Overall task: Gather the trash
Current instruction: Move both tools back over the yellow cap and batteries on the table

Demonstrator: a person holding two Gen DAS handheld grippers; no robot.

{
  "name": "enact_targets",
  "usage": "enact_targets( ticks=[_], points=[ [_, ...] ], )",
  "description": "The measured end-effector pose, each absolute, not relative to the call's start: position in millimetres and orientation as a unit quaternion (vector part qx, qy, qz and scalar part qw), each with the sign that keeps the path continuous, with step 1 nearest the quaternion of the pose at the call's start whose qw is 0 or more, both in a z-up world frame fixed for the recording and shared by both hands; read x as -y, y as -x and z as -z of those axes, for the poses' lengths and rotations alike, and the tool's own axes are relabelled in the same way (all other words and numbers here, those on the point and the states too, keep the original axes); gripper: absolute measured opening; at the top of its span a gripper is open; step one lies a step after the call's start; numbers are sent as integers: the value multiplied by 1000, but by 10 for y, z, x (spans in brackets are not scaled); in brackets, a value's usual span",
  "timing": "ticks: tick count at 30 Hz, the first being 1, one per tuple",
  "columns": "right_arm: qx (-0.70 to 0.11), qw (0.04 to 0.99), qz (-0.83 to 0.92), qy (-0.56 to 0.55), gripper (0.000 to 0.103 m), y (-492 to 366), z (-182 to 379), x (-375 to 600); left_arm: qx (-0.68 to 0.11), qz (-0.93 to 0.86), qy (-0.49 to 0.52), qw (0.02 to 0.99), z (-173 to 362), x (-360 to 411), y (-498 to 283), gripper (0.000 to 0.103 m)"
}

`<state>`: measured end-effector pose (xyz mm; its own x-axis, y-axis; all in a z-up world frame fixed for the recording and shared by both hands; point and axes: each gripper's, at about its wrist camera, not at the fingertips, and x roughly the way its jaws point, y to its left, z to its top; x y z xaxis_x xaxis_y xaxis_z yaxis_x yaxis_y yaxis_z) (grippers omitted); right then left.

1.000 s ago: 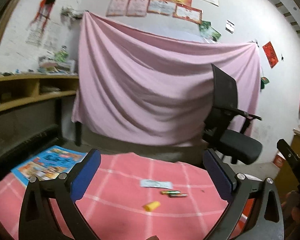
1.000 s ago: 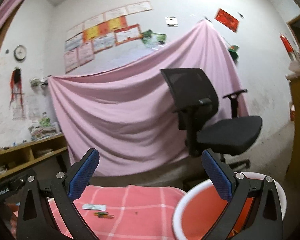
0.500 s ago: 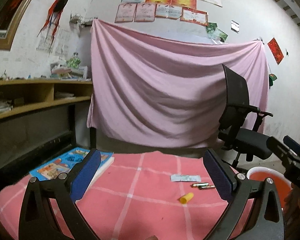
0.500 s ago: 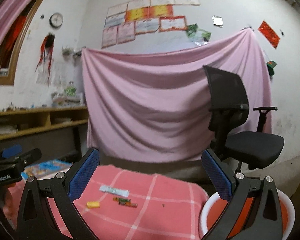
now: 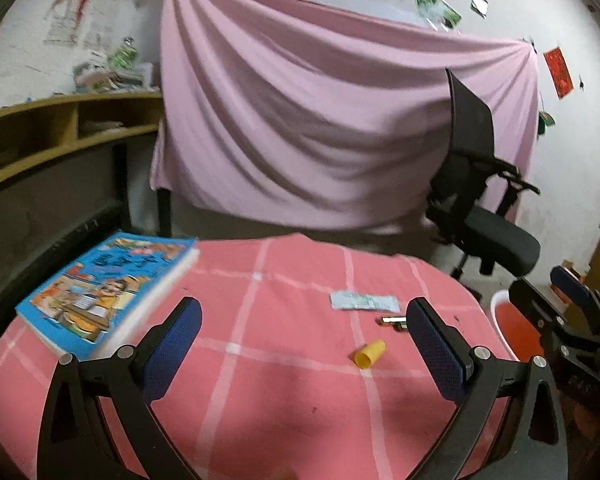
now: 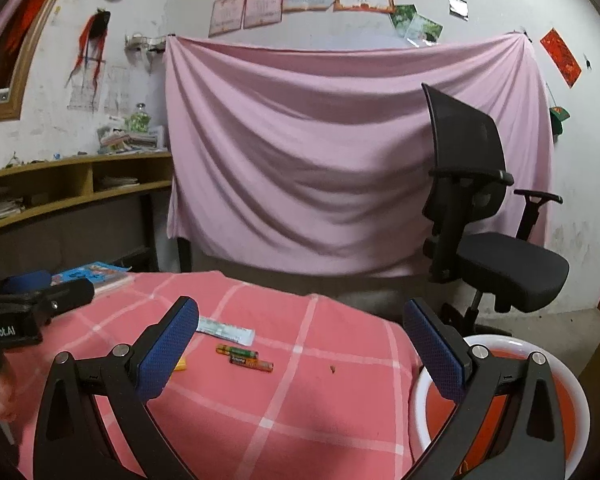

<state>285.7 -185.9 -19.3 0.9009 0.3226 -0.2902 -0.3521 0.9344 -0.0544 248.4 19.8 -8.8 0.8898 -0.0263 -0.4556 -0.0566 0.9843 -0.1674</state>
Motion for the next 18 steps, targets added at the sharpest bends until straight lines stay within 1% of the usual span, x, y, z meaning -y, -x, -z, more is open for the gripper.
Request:
enact_targets(
  ticks=[6, 10, 12, 14, 15, 16, 17, 18],
  points=[
    [-184, 969, -163, 32, 103, -3034, 255, 1912, -299, 36, 81, 950, 205, -106, -2738, 99],
    [-221, 963, -154, 20, 103, -3162, 318, 1938, -338, 59, 69, 937, 311, -15, -2889, 93],
    [-238, 960, -148, 13, 103, -3221, 347, 1954, -355, 67, 64, 930, 353, 39, -2947, 83],
    [-253, 957, -144, 7, 103, -3263, 373, 1972, -374, 77, 60, 922, 402, 85, -3015, 66],
    [-257, 956, -143, 6, 103, -3276, 379, 1976, -388, 82, 59, 916, 438, 108, -3061, 62],
    [-261, 955, -141, 5, 103, -3284, 387, 1977, -399, 84, 58, 911, 469, 125, -3101, 53],
    [-265, 954, -139, 4, 103, -3289, 394, 1975, -403, 85, 58, 910, 475, 140, -3118, 48],
    [-267, 954, -138, 4, 103, -3291, 400, 1972, -404, 90, 58, 908, 474, 153, -3137, 47]
  ],
)
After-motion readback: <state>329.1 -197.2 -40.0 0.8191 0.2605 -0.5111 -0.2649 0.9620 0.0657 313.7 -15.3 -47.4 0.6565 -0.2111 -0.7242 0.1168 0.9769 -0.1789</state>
